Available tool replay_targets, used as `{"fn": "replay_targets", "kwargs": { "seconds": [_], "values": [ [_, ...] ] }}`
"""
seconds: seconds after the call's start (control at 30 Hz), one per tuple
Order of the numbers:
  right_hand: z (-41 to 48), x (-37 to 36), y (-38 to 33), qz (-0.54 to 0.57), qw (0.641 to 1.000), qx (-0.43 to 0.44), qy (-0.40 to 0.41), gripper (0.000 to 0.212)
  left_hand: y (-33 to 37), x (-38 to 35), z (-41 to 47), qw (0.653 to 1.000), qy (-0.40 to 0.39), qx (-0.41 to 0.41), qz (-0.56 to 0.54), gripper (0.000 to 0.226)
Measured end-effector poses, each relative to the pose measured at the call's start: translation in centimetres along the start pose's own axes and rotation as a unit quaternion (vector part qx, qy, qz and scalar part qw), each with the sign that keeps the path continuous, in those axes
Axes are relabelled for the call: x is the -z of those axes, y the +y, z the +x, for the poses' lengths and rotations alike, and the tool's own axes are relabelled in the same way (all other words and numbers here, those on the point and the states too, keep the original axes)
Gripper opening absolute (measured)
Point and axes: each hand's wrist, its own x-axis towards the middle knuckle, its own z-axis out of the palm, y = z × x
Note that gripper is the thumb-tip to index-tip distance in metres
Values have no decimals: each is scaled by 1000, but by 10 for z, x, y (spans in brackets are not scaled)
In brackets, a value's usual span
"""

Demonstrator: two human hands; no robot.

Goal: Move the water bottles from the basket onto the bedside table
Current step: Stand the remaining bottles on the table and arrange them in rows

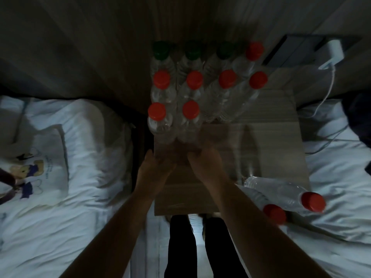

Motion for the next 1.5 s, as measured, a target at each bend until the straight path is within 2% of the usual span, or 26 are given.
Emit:
{"fn": "replay_targets", "kwargs": {
  "seconds": [0.13,0.23,0.37,0.53,0.6,0.7,0.73,0.87,0.97,1.03,1.27,1.4,1.5],
  "values": [
    [-41,38,-7,-70,997,12,-34,38,-11,1,-35,998,-40,19,46,43],
    [-67,64,-18,-39,997,47,-36,49,-4,-1,-59,997,-51,36,39,43],
    [-94,98,-30,-70,994,73,-41,52,24,-1,-92,1000,-29,2,10,33],
    [-107,140,-22,-107,985,137,-11,49,55,-7,-129,996,-43,-59,52,28],
    [-109,154,-11,-109,984,138,-18,47,65,-12,-141,994,-60,-74,58,7],
    [-111,171,17,-145,977,157,-12,38,80,-24,-156,989,-67,-122,46,32],
    [-112,175,25,-164,972,167,-7,35,84,-28,-159,988,-61,-133,43,31],
    [-121,196,54,-184,972,145,-6,26,89,-57,-166,982,-117,-139,44,20],
    [-125,205,73,-196,971,133,-19,28,83,-80,-172,972,-123,-185,72,46],
    [-126,206,83,-178,975,127,-28,30,82,-90,-177,973,-108,-195,63,52],
    [-120,204,103,-95,982,165,-16,28,79,-103,-175,980,-42,-194,27,42],
    [-117,202,110,0,989,147,-12,47,76,-113,-173,979,-22,-204,-11,50],
    [-113,199,108,11,989,144,-15,32,71,-117,-167,981,9,-191,-38,38]
  ]
}}
